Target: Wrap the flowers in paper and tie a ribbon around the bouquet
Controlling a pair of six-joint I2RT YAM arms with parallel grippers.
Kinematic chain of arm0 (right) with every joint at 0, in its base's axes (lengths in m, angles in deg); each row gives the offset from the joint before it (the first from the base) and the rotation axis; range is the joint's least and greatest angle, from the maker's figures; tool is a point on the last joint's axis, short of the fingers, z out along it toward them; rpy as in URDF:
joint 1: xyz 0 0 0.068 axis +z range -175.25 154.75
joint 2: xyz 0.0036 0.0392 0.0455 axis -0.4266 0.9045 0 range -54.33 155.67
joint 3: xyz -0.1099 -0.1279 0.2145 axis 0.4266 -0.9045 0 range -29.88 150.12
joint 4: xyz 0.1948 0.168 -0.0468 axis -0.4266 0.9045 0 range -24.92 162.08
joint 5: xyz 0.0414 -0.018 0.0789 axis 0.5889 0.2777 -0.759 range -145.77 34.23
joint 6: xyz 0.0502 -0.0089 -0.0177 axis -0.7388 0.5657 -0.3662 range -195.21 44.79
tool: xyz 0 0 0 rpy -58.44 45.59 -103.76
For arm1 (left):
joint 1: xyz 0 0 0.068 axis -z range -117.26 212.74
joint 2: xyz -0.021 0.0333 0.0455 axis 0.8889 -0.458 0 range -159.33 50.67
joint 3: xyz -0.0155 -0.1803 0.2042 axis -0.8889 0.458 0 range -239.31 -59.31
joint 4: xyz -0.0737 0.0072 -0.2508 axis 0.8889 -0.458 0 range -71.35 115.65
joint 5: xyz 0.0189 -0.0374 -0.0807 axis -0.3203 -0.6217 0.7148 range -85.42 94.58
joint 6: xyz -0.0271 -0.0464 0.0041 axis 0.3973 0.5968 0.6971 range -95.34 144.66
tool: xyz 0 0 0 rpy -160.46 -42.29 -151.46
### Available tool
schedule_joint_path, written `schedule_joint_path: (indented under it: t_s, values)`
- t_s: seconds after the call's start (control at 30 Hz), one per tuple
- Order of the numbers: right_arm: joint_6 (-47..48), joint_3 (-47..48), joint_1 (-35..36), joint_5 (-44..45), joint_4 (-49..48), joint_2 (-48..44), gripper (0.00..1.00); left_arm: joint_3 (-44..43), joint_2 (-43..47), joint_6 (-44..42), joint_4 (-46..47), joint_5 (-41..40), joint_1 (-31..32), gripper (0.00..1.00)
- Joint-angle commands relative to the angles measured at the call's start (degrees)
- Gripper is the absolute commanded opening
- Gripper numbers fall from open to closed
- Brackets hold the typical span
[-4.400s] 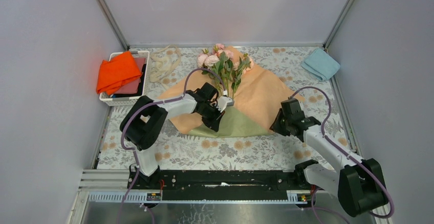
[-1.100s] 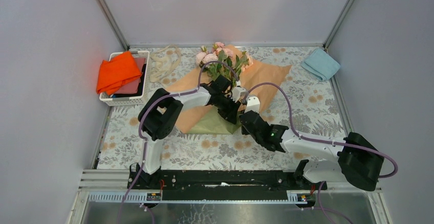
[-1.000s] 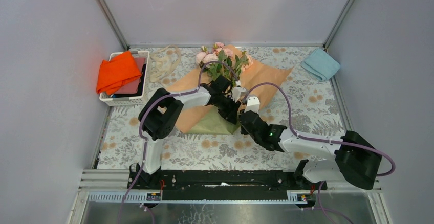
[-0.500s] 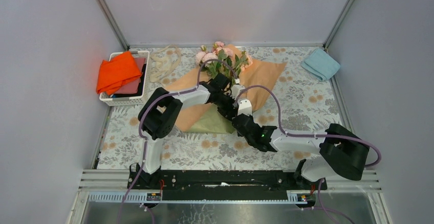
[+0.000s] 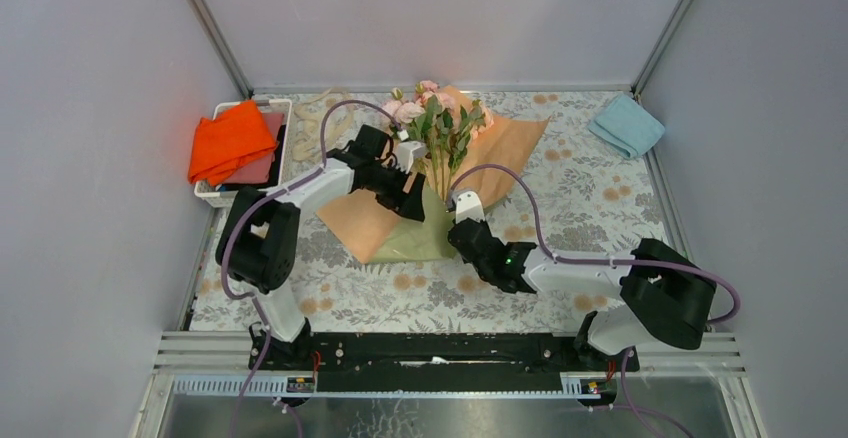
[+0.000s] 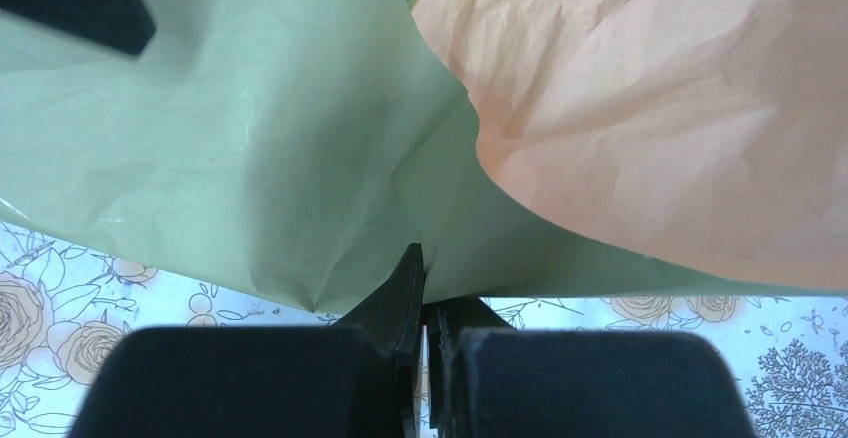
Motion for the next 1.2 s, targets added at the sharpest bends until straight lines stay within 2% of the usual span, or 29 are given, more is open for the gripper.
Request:
schedule_joint_path:
  t_s: [0.0,0.13,0.2,0.33,0.43,0.8,0.87,0.97,1.17]
  values:
    - [3.80,3.46,0.46,2.11,0.85,0.98,0.00,4.46,-2.85,-1.17,-1.62,-2.85,-1.06,0.81]
    - [6.27,4.56,0.46,2.02,1.47,1.34,0.00,4.33,-6.69,-0.03,-1.03,-1.87,-1.23,0.80]
    - [7.71,5.13,0.53,1.76,1.51,1.64,0.00,3.86,-7.99,0.65,-0.02,-0.29,-1.28,0.72]
    - [12.61,7.02,1.03,2.25,2.21,3.00,0.00,2.17,-9.27,2.43,1.66,4.18,-1.17,0.26]
    - [16.61,8.81,1.74,3.16,3.01,4.30,0.00,0.45,-10.34,2.94,1.81,5.32,-1.14,0.01]
    - [27.81,18.16,5.59,4.09,7.74,12.44,0.00,-0.46,-13.89,4.16,2.34,-0.36,-1.30,0.00]
    - [28.92,19.45,6.46,3.61,9.68,13.74,0.03,-0.41,-14.04,4.18,2.33,-0.83,-1.40,0.00]
    - [31.37,20.38,7.67,1.19,9.51,15.78,0.07,-0.33,-13.75,4.02,2.51,-0.75,-1.65,0.00]
    - [32.59,21.20,8.19,-0.79,6.97,20.55,0.07,-0.32,-12.37,3.72,2.68,0.10,-3.00,0.00]
